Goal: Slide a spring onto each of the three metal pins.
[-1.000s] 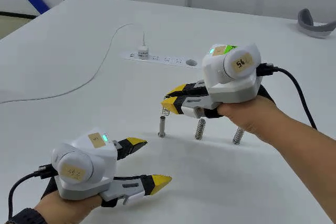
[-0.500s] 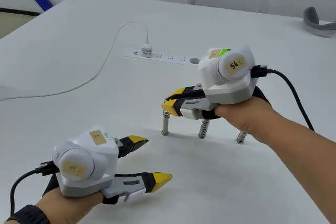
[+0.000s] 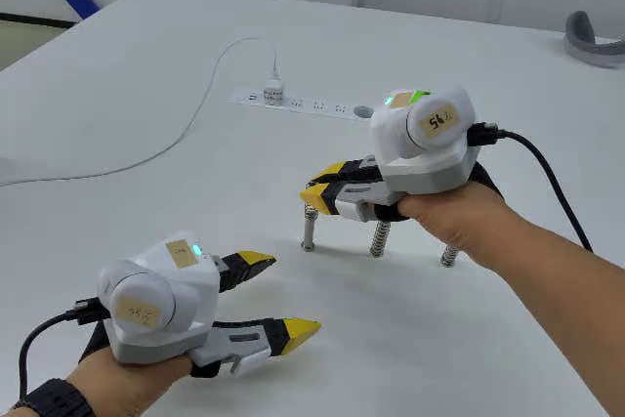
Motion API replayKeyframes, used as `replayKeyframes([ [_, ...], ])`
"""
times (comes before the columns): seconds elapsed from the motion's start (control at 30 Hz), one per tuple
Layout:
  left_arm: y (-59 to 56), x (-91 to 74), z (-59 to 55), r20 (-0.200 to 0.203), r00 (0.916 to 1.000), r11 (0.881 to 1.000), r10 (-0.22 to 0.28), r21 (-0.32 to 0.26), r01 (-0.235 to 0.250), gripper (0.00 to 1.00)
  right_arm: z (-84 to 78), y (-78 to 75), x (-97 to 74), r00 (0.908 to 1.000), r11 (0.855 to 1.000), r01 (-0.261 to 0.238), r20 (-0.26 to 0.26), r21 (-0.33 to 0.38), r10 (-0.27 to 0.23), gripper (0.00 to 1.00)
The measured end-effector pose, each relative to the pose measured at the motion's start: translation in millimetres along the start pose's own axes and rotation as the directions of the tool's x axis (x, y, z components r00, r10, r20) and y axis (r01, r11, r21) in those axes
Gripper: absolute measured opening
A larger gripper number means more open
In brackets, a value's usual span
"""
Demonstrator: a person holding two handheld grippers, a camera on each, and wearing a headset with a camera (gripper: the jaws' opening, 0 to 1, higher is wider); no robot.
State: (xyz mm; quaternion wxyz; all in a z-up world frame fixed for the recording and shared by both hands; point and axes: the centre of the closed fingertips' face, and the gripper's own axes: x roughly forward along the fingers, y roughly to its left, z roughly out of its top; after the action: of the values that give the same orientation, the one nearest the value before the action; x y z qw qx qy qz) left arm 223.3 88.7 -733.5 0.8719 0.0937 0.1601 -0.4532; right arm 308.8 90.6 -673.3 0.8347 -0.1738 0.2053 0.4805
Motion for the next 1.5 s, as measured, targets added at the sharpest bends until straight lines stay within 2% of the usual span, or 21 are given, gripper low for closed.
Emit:
replayKeyframes([
  [0.6, 0.7, -0.9, -1.1, -0.004, 1.0, 1.0, 0.003, -0.002, -0.003, 0.55, -29.5, 3.9, 18.5, 0.9979, 1.0, -0.002, -0.065, 0.006, 0.002, 0.12],
  [1.03, 1.0, -1.4, -0.8, -0.003, 1.0, 1.0, 0.005, -0.002, -0.005, 0.56, -47.6, 6.0, 25.3, 0.9934, 1.0, 0.006, -0.115, 0.022, -0.003, 0.12],
  [1.5, 0.9, -1.0, 1.5, -0.001, 1.0, 1.0, 0.007, -0.002, -0.007, 0.56, -48.4, 8.4, 17.2, 0.994, 0.999, 0.012, -0.109, 0.03, -0.009, 0.15],
])
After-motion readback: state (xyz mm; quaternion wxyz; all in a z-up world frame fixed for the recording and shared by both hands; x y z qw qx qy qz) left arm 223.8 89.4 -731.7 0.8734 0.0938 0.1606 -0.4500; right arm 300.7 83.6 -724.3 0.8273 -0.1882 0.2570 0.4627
